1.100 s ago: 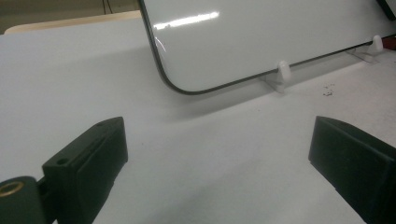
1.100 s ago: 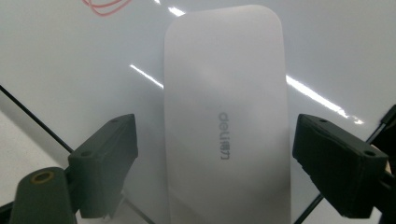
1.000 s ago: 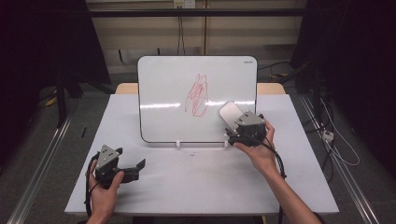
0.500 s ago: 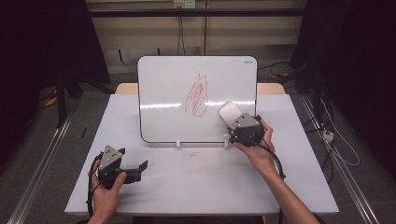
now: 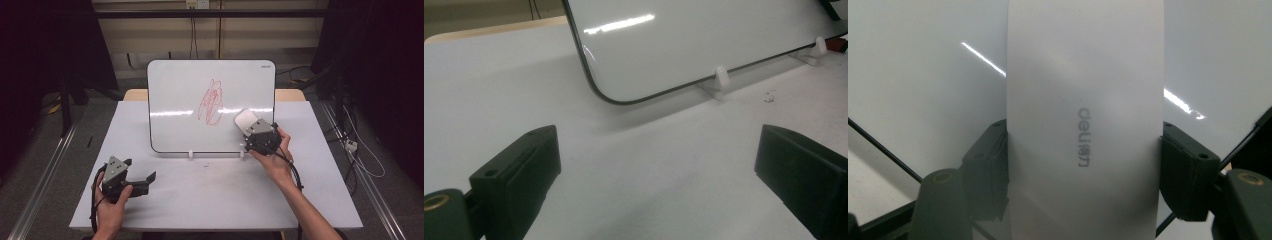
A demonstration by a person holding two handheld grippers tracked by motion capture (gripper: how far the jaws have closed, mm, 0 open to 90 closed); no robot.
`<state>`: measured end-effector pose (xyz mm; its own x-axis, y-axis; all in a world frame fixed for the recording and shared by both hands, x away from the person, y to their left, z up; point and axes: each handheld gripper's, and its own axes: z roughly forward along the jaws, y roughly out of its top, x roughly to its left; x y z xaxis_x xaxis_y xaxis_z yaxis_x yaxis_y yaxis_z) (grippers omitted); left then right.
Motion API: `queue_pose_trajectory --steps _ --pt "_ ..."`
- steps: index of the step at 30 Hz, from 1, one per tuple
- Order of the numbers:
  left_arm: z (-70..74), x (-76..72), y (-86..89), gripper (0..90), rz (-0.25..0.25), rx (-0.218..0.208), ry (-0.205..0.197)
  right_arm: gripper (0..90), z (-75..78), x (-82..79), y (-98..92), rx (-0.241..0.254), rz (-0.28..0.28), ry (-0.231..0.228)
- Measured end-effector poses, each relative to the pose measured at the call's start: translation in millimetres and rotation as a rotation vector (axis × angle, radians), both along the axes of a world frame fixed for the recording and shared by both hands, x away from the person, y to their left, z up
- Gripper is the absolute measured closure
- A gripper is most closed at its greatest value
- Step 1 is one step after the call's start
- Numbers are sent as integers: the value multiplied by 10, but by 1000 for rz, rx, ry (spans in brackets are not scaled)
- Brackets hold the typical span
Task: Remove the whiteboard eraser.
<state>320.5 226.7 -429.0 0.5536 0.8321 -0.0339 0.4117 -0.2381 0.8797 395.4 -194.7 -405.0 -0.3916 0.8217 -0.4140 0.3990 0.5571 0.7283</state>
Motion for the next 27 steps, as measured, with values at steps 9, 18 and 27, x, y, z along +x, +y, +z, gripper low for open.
queue_pose_trajectory --steps 9,18,27 --pt "-12 -11 -10 45 -5 10 16 318 39 21 -43 60 0 38" --pt "-9 7 68 45 30 -3 27 319 71 38 -160 175 25 85" --pt "-53 37 87 46 33 1 48 319 79 31 -195 210 28 96"
